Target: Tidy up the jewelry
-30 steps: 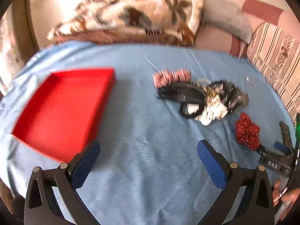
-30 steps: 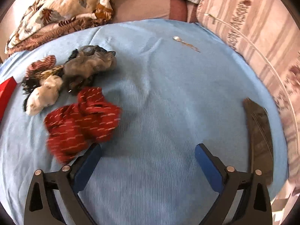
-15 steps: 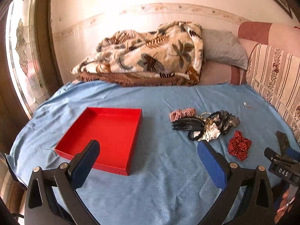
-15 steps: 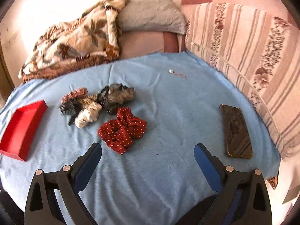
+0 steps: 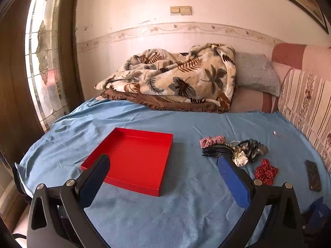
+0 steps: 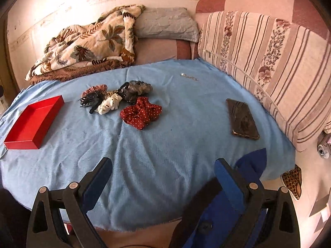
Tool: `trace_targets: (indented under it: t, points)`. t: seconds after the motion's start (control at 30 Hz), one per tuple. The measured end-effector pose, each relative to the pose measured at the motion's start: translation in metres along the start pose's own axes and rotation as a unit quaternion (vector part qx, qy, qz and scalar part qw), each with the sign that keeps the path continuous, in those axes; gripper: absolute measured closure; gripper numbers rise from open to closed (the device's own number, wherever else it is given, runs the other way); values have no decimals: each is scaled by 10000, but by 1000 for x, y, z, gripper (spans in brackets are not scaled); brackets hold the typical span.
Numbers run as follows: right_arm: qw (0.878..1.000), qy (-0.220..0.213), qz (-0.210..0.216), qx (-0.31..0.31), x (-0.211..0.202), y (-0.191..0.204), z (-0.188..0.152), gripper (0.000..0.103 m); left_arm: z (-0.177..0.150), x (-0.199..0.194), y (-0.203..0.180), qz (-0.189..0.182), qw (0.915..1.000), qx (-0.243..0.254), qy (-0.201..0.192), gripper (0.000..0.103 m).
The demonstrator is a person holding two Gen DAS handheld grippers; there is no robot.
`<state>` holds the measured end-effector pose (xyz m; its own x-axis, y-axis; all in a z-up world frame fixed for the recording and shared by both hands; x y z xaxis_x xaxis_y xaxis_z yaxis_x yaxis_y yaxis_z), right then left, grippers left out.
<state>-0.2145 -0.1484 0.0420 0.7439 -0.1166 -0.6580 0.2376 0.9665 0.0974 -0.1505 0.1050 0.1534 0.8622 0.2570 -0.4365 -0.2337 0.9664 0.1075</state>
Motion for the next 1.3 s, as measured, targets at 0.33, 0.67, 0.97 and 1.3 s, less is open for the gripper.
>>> trace_targets:
  t: [0.33,0.67,0.97,1.3]
  points:
    - [9968,345,714,-127,5,25,-23,0,10,-15,15,-148,9993,-324,-73,0]
    - [9986,0,426,-314,0,19,27,0,8,1,3,-244,9993,-55,271,0]
    - [9972,-336,539,-406,16,36,104,0,6,28,-8,-61,9979,227,601,0]
    - [9969,-174,87,-759,61,54,130,0,-1,61,-31,-14,9934,599,981,0]
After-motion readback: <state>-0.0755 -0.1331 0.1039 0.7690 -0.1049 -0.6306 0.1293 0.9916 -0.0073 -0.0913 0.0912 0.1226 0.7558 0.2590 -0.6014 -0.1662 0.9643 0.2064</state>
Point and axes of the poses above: each gripper's, at about its wrist camera, not at the fingertips, and x roughly the way its jaws point, y to its left, z to its top, the point moved 9 cm from there along x, roughly the way its jaws point, and after that the axes turned 9 degrees about z, right-handed, at the moved point
